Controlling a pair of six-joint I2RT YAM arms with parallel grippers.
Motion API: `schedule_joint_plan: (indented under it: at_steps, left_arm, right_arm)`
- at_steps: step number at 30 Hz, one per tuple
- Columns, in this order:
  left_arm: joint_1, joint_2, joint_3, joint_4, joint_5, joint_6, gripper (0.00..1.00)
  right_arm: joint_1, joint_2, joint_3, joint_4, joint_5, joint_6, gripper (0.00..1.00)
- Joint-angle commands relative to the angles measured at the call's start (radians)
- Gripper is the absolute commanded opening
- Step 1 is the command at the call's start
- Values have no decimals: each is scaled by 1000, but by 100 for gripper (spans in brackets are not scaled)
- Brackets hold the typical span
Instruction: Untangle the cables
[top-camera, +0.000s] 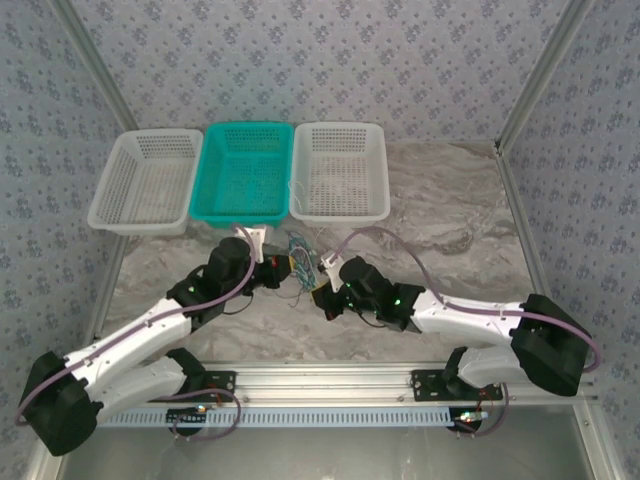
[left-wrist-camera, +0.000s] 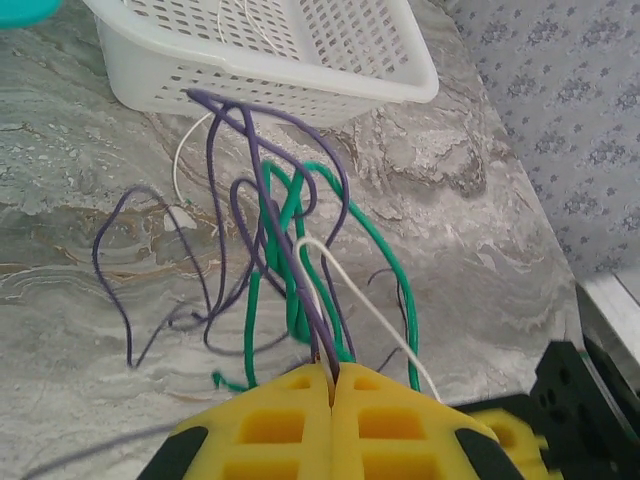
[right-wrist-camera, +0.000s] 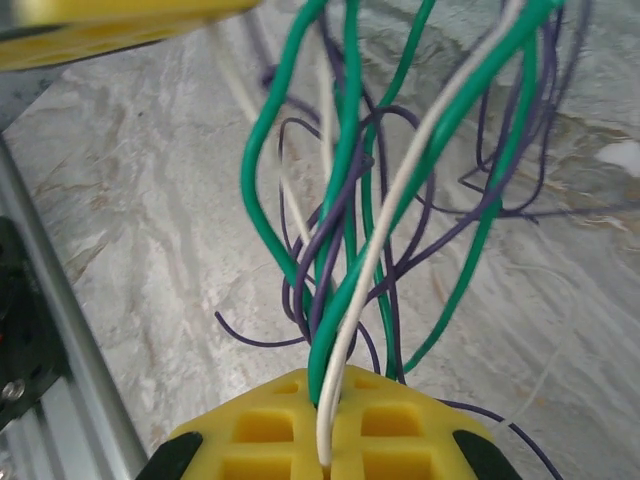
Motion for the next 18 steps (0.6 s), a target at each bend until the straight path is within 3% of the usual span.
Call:
schedule_joint_plan:
  at_steps: [1,6,11,16,18]
  left_arm:
    - [32,-69,7,-51,-53,31,0]
    - [64,-124,18,-83,-35,34,0]
    - [69,-128,24,-94,-33,35,0]
    - [70,-116,1,-23,40,17,0]
    - [69,-106,-3,5,80,19,0]
  right_arm:
    - [-32,-43,-54,-75,133,97,0]
    - [-132,-85,-198,-87,145,260,0]
    - [-195,-81,-224,-223,238,381,0]
    - [-177,-84,-197,-203,197,315,9]
    - [-161,-89,-169,-230,209,294,24]
